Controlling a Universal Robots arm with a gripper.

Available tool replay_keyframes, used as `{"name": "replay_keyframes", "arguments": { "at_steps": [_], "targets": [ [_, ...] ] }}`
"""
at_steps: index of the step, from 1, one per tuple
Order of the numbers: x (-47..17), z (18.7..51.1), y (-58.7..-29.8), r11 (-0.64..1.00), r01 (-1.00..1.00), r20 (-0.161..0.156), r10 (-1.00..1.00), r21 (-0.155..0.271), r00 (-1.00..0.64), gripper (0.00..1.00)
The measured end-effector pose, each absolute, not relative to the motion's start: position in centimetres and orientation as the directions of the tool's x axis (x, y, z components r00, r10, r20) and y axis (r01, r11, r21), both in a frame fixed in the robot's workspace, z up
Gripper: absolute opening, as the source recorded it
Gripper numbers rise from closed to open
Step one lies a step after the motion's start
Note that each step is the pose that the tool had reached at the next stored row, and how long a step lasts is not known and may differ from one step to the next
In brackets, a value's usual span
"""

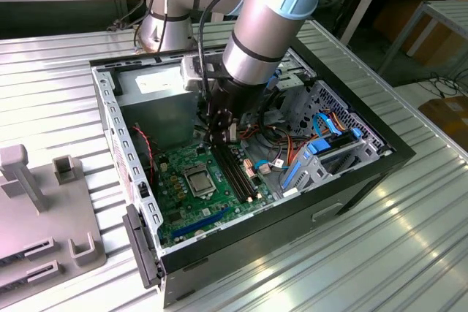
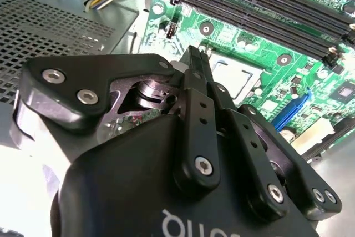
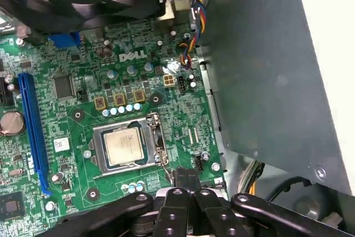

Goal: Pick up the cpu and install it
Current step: 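Install the first cpu locking lever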

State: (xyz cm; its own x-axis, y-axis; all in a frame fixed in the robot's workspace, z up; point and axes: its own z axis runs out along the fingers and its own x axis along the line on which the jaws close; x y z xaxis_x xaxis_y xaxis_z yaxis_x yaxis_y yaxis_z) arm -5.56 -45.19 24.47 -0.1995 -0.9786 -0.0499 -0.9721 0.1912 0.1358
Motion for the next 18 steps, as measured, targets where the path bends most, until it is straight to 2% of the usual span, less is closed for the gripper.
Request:
{"name": "replay_keyframes", "arguments": {
  "at_steps": [1, 2, 14, 18],
  "targets": [
    [-6.32, 24.33, -45.24, 0.175, -0.98, -0.059, -0.982, 0.09, -0.181, 0.11],
    [-6.54, 24.34, -45.31, 0.17, -0.983, -0.064, -0.983, 0.067, -0.175, 0.11],
    [-7.05, 24.33, -45.41, 0.093, -0.994, -0.064, -0.993, 0.062, -0.097, 0.11],
    [-7.11, 24.33, -46.22, 0.074, -0.996, -0.065, -0.995, 0.056, -0.078, 0.11]
  ]
}}
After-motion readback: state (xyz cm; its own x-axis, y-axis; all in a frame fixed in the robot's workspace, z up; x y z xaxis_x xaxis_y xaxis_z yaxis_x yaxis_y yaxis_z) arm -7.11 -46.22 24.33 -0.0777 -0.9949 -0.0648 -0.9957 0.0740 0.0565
